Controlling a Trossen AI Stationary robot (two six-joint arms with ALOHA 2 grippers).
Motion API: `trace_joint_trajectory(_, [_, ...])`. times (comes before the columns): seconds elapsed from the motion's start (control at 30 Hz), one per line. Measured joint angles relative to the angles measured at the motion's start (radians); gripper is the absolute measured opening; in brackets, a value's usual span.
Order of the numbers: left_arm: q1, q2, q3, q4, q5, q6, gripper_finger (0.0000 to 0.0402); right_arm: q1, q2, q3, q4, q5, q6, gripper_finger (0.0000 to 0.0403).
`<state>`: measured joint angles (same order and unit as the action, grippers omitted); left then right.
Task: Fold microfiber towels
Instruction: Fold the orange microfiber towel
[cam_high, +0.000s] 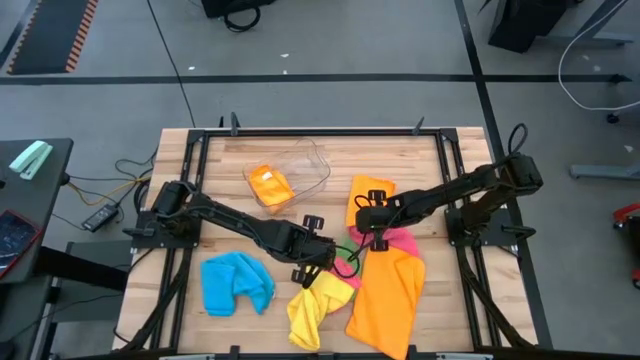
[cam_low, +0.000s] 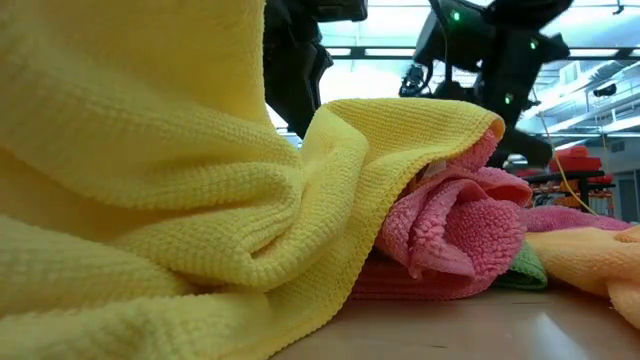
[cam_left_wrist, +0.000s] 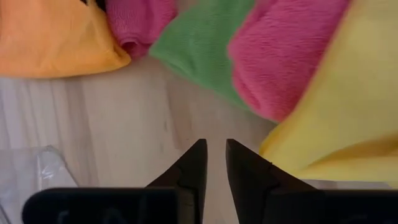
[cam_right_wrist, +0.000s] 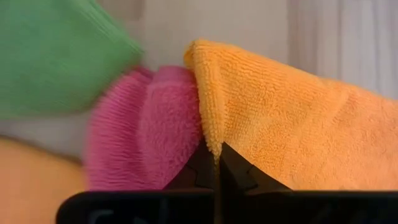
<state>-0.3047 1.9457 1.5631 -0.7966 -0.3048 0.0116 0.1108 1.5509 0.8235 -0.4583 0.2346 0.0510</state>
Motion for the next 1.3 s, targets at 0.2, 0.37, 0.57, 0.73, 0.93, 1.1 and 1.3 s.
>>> trace_joint_trajectory(0.2, [-0.070, 0.000, 0.000, -0.005, 0.002, -0.001, 0.0068, 0.032, -0.001, 0.117, -0.149, -0.017, 0.026, 0.0002])
trace_joint_trajectory(0.37, [-0.107, 0.000, 0.000, -0.009, 0.005, -0.010, 0.0061, 0.023, -0.001, 0.194, -0.244, -0.038, 0.014, 0.0004])
trace_joint_trajectory(0.57, [-0.105, 0.000, 0.000, 0.001, 0.004, -0.061, 0.0062, -0.017, -0.002, 0.239, -0.299, -0.107, -0.030, 0.0005])
trace_joint_trajectory(0.73, [-0.102, 0.044, 0.000, 0.060, -0.026, -0.105, 0.0060, -0.078, -0.025, 0.241, -0.306, -0.224, -0.063, 0.0006])
trace_joint_trajectory(0.93, [-0.111, 0.133, 0.000, 0.106, -0.044, -0.067, 0.0053, -0.120, -0.040, 0.231, -0.310, -0.324, -0.088, 0.0006])
trace_joint_trajectory(1.1, [-0.109, 0.186, 0.000, 0.164, -0.051, -0.020, 0.0056, -0.169, -0.040, 0.187, -0.240, -0.431, -0.099, 0.0007])
trace_joint_trajectory(1.3, [-0.107, 0.197, 0.000, 0.175, -0.054, 0.009, 0.0053, -0.260, -0.039, 0.069, -0.139, -0.494, -0.086, 0.0007])
